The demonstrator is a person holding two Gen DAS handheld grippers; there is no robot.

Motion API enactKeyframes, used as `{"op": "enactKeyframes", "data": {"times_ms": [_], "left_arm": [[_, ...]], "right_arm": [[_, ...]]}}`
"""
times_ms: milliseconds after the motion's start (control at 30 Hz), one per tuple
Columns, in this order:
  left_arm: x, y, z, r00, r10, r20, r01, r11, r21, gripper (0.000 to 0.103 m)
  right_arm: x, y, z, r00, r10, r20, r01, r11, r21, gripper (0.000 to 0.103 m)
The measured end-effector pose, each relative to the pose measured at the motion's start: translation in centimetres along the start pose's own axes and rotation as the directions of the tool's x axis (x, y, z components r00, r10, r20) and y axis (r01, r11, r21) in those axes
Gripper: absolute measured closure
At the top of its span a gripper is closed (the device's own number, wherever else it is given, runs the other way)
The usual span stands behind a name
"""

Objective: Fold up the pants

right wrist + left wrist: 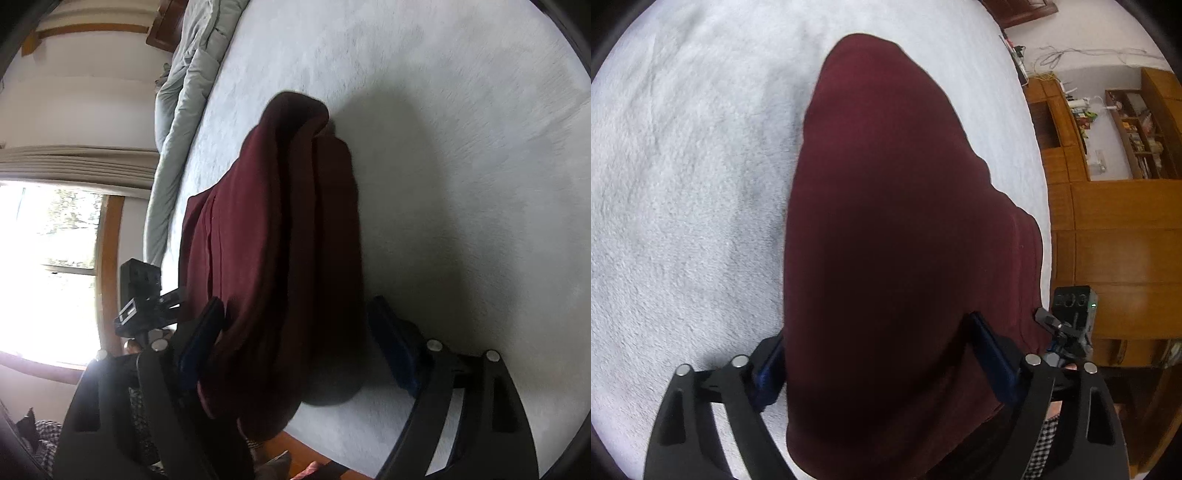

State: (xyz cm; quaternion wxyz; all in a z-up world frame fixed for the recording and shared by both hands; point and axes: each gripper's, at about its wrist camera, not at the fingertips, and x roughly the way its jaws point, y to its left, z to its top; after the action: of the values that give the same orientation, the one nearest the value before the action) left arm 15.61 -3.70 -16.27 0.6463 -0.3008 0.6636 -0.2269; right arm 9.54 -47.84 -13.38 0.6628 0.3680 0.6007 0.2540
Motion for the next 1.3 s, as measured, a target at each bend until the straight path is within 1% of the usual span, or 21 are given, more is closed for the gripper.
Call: {"op": "enactKeyframes", "data": {"times_ms": [67, 133, 167, 233, 300, 333, 367, 400, 433, 500, 567, 600, 733, 800, 933, 1033, 1133, 1200, 1267, 1300], "left_arm": [[-0.1, 0.5, 0.0, 1.0, -0.007, -0.003, 0.007, 1.0, -0.017, 0.018], [0.1, 0.4, -0.1, 1.0, 0.0, -0.003, 0.0, 1.0, -0.01, 0.018], [0.1, 0.2, -0.1, 1.0, 0.013, -0.001, -0.013, 1.0, -0.002, 0.019], [0.2, -0.6, -0.3, 0.999, 0.038, 0.01, -0.038, 0.999, 0.014, 0.022], [0.2, -1.6, -0.6, 0.998, 0.057, 0.024, -0.058, 0.998, 0.037, 0.032], [0.2, -2.0, -0.7, 0.997, 0.064, 0.03, -0.065, 0.997, 0.045, 0.035], [0.2, -2.4, -0.8, 0.996, 0.083, 0.037, -0.085, 0.995, 0.054, 0.04], [0.4, -2.9, -0.8, 0.994, 0.105, 0.042, -0.108, 0.992, 0.064, 0.047], [0.5, -3.4, -0.9, 0.99, 0.129, 0.052, -0.133, 0.988, 0.084, 0.051], [0.3, -3.7, -0.8, 0.987, 0.144, 0.069, -0.15, 0.984, 0.099, 0.063], [-0.1, -4.1, -0.9, 0.986, 0.136, 0.096, -0.145, 0.985, 0.095, 0.07], [-0.3, -4.2, -0.9, 0.986, 0.13, 0.105, -0.139, 0.986, 0.092, 0.072], [-0.7, -4.7, -0.9, 0.985, 0.109, 0.138, -0.124, 0.986, 0.11, 0.075], [-1.2, -5.3, -0.7, 0.984, 0.082, 0.157, -0.1, 0.988, 0.117, 0.075], [-2.4, -6.4, 0.5, 0.978, 0.053, 0.202, -0.082, 0.987, 0.141, 0.076], [-3.3, -7.2, 2.1, 0.966, 0.045, 0.253, -0.088, 0.983, 0.161, 0.076], [-3.8, -8.2, 4.6, 0.953, 0.042, 0.3, -0.097, 0.98, 0.172, 0.076], [-3.6, -8.9, 6.4, 0.944, 0.054, 0.326, -0.116, 0.978, 0.176, 0.076], [-2.9, -9.3, 8.2, 0.938, 0.071, 0.34, -0.139, 0.974, 0.181, 0.076], [-2.6, -9.5, 8.7, 0.937, 0.077, 0.34, -0.145, 0.973, 0.181, 0.075]], "right_arm": [[0.2, -0.3, 0.2, 1.0, 0.018, -0.015, -0.018, 1.0, -0.004, 0.022], [0.3, -0.3, 0.4, 0.999, 0.037, -0.027, -0.037, 0.999, -0.004, 0.023], [0.3, -0.2, 0.5, 0.998, 0.047, -0.031, -0.048, 0.999, -0.011, 0.025], [0.5, -0.2, 0.6, 0.999, 0.037, -0.038, -0.037, 0.999, -0.013, 0.034], [0.4, 0.0, 0.4, 0.999, 0.027, -0.039, -0.028, 0.999, -0.018, 0.041], [0.5, 0.1, 0.5, 0.999, 0.026, -0.036, -0.026, 0.999, -0.02, 0.047], [0.3, 0.3, 0.3, 0.999, 0.024, -0.032, -0.025, 0.999, -0.025, 0.049], [0.1, 0.4, 0.2, 0.999, 0.023, -0.025, -0.024, 0.999, -0.029, 0.054], [-0.1, 0.6, -0.1, 1.0, 0.027, -0.015, -0.027, 0.999, -0.036, 0.059], [-0.4, 1.3, -0.5, 1.0, 0.028, 0.003, -0.028, 0.998, -0.054, 0.063], [-0.8, 2.4, -0.9, 0.999, 0.029, 0.026, -0.027, 0.997, -0.072, 0.065], [-1.2, 3.1, -1.2, 0.999, 0.026, 0.039, -0.022, 0.996, -0.09, 0.065], [-2.0, 5.8, -1.1, 0.997, 0.04, 0.066, -0.03, 0.99, -0.141, 0.067], [-2.3, 7.2, -0.6, 0.997, 0.039, 0.072, -0.026, 0.984, -0.177, 0.067], [-2.9, 9.3, 0.9, 0.995, 0.038, 0.092, -0.016, 0.974, -0.225, 0.067], [-3.3, 10.7, 2.7, 0.992, 0.048, 0.117, -0.016, 0.967, -0.255, 0.067], [-3.5, 11.8, 4.9, 0.988, 0.047, 0.149, -0.002, 0.958, -0.288, 0.067], [-3.0, 11.9, 7.0, 0.986, 0.044, 0.163, 0.005, 0.957, -0.291, 0.067], [-2.3, 11.3, 8.9, 0.986, 0.038, 0.161, 0.008, 0.962, -0.274, 0.067], [-2.0, 10.8, 9.6, 0.987, 0.032, 0.159, 0.012, 0.963, -0.268, 0.067]]}}
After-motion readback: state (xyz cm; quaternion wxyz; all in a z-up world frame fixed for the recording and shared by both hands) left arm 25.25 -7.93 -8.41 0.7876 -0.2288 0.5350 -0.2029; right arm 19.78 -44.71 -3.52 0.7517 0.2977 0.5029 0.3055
